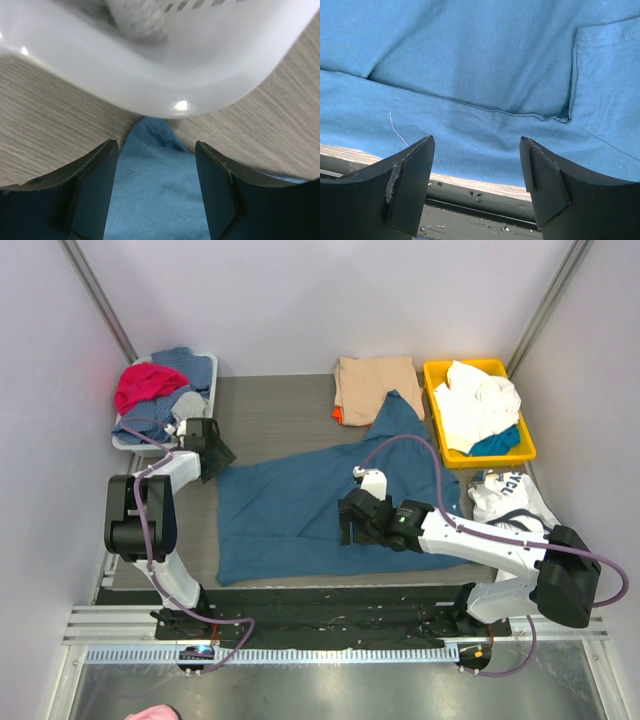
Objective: Fold and stack the t-shirts
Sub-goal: Fold the tshirt
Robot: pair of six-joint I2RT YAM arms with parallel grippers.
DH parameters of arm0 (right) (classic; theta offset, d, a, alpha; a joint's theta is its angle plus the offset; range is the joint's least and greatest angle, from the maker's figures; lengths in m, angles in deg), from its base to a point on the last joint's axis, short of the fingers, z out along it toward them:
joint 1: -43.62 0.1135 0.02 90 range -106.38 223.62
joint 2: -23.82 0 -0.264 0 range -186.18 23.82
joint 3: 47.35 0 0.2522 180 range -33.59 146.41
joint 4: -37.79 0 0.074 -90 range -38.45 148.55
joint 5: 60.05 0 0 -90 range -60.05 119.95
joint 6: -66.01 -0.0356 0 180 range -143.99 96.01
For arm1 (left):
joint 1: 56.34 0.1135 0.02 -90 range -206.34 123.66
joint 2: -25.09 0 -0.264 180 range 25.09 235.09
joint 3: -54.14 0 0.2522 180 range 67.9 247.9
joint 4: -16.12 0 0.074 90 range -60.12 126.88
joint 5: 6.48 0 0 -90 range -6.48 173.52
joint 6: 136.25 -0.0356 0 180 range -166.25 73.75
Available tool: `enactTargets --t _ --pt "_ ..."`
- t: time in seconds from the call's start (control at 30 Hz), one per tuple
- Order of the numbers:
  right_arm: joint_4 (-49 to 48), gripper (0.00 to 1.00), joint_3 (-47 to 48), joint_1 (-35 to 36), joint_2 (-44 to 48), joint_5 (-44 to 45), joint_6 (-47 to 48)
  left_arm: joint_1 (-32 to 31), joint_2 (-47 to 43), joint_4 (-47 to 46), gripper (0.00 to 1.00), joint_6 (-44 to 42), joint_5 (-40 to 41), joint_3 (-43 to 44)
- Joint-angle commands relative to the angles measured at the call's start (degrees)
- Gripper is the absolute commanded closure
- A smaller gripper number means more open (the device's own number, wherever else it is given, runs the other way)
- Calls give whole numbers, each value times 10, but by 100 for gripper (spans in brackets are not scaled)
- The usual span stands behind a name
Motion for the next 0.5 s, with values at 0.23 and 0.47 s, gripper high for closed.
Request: enactTargets --t 0.23,0.47 --pt "-4 23 -4 3 4 17 -1 3 9 -22 35 2 -6 -14" --pt "-2 23 -7 3 9 23 -3 3 33 -19 42 1 -5 -1"
